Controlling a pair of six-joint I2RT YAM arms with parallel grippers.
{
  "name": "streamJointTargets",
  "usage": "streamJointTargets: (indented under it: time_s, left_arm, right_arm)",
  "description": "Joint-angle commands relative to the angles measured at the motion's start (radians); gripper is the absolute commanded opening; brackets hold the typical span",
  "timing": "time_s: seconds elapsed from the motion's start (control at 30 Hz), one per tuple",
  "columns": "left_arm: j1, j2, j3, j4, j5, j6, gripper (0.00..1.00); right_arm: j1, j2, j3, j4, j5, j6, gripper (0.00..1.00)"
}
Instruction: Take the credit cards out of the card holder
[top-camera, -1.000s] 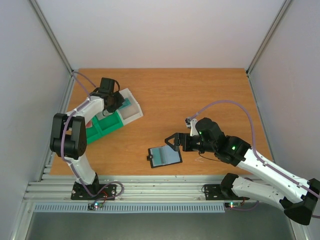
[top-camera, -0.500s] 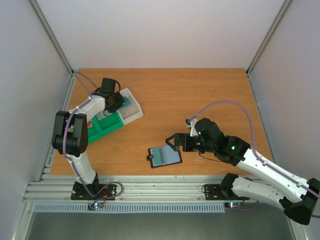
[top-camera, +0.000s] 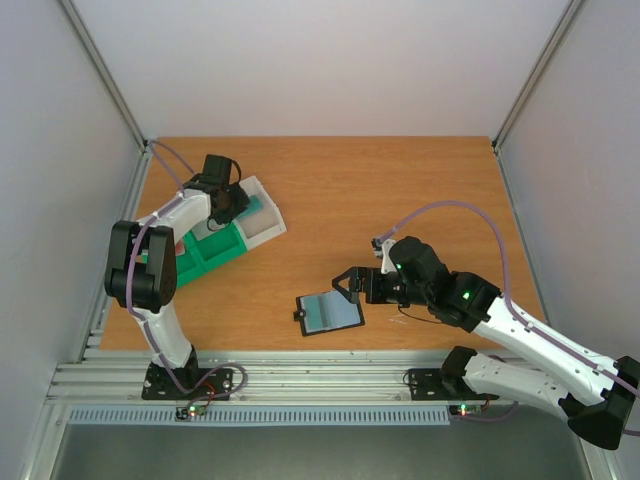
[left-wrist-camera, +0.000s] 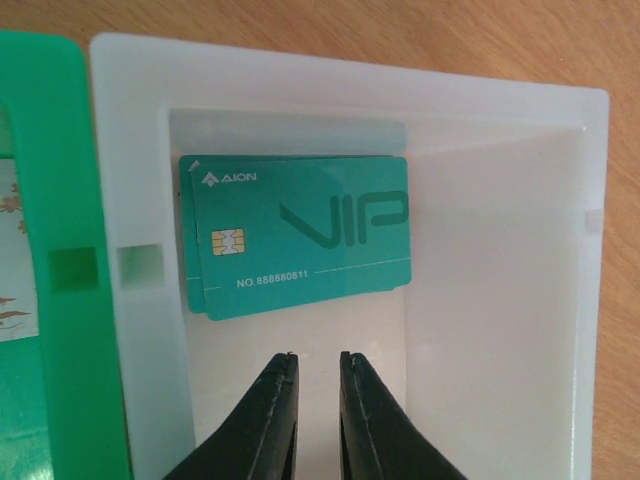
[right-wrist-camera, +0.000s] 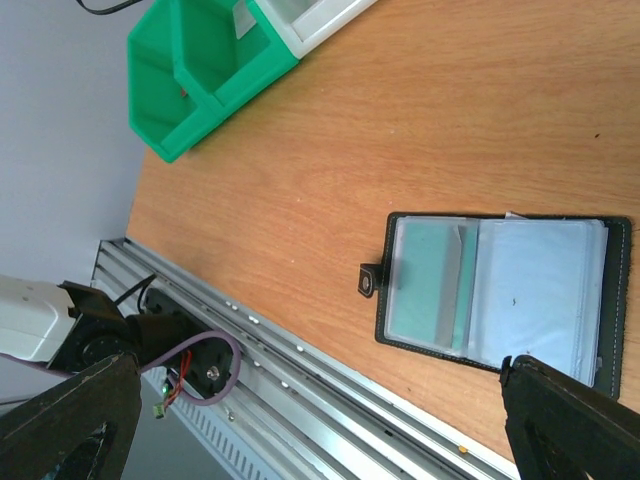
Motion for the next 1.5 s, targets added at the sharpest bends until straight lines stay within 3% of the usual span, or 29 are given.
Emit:
streamJointTargets:
  time_s: [0.0,0.13,0.33,0.6,0.77,0.93,1.03,1.3,1.47]
  left_arm:
    - [0.004,-0.006,0.035,-0.008,-0.021,0.019,0.15]
    - [0.004,-0.025,0.038,-0.016,-0.012,0.027,0.21]
    - [0.004,-0.064,0.061,-0.067,0.037,0.051,0.47]
    - [0.004,-0.157,0.104,-0.19,0.13,0.109,0.68]
    - [0.004,-0.271,0.06,-0.228,0.228,0.143,0.69]
    - [0.0,-0.45,-0.082,-0.206,0.33,0.162,0.69]
    - [-0.005,-0.562,-0.188,-0.212,0.37,0.161,0.68]
    - [-0.11,-0.769,-0.342,-0.328,0.399,0.148,0.67]
    - [-0.223,-0.829,-0.442,-0.289,0.412,0.092,0.67]
  right_arm:
    - [-0.003,-0.001,0.028,-0.007,0.018,-0.016,0.98]
    - [-0.004,-0.007,0.025,-0.012,0.012,-0.023,0.99]
    - [-0.003,-0.015,0.025,-0.068,0.073,-0.036,0.99]
    - [-0.003,-0.01,0.029,-0.121,0.085,-0.075,0.97]
    - [-0.003,0.034,0.024,-0.134,0.043,-0.088,0.82]
    - [-0.003,0.071,-0.017,-0.092,-0.013,-0.068,0.54]
    - [-0.003,0.091,-0.047,-0.056,-0.027,-0.05,0.44]
    - [0.004,0.204,-0.105,0.058,-0.068,-0.016,0.37]
    - [0.005,0.296,-0.151,0.145,-0.067,-0.006,0.37]
